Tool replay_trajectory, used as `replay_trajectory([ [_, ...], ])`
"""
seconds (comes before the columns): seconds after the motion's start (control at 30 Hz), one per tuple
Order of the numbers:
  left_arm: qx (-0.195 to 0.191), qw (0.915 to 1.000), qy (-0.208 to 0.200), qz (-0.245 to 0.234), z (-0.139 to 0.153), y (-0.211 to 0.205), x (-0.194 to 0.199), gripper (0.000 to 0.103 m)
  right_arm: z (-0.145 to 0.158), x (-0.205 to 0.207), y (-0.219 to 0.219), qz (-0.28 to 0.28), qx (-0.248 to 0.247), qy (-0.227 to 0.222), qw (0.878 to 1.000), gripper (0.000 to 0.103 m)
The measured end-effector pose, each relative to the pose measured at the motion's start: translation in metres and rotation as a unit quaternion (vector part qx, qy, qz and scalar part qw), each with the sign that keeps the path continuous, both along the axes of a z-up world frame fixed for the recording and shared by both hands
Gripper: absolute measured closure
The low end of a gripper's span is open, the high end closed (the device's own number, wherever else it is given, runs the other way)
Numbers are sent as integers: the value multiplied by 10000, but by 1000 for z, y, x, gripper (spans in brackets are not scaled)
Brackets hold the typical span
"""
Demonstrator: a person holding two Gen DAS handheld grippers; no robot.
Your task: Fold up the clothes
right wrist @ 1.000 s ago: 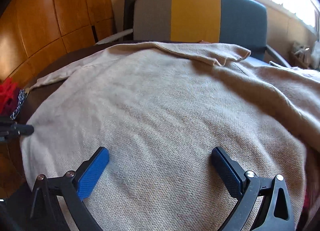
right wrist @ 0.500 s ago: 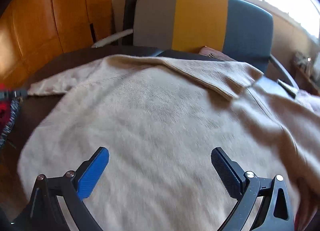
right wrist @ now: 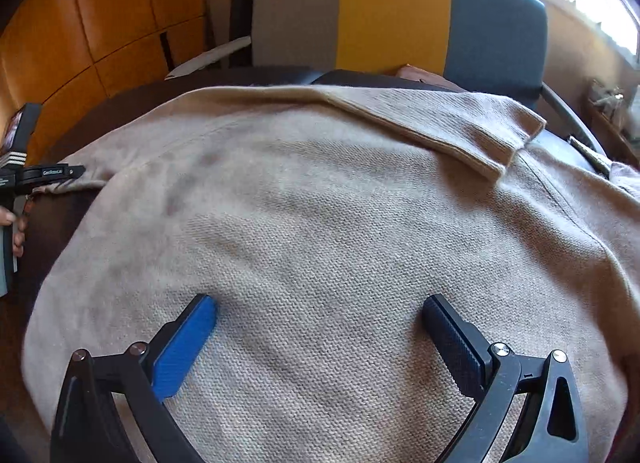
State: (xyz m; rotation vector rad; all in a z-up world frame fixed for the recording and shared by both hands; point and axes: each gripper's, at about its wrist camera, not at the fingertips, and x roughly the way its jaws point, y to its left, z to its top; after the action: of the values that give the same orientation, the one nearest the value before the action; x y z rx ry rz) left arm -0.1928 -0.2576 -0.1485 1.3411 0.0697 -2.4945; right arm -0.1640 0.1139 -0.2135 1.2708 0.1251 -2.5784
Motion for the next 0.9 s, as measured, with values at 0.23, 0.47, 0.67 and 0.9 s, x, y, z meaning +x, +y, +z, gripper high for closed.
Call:
replay_trajectory([
  [0.23,-172,9989,-296,307,0,-27,-15,51,1,-1,-43,280,-44,15,9996,0],
  [0.47,1681,9847,329,-331,58,16,-8,65,3,0,-39,507,-326,53,9982,0],
  [0.67,3099,9184,64,-2458,62,158,-9,63,23,3,6,116,-949,121,9953,0],
  [0.9,3449,8936,-484,-2832,18,244,-51,57,13,5,46,-326,-862,91,9957,0],
])
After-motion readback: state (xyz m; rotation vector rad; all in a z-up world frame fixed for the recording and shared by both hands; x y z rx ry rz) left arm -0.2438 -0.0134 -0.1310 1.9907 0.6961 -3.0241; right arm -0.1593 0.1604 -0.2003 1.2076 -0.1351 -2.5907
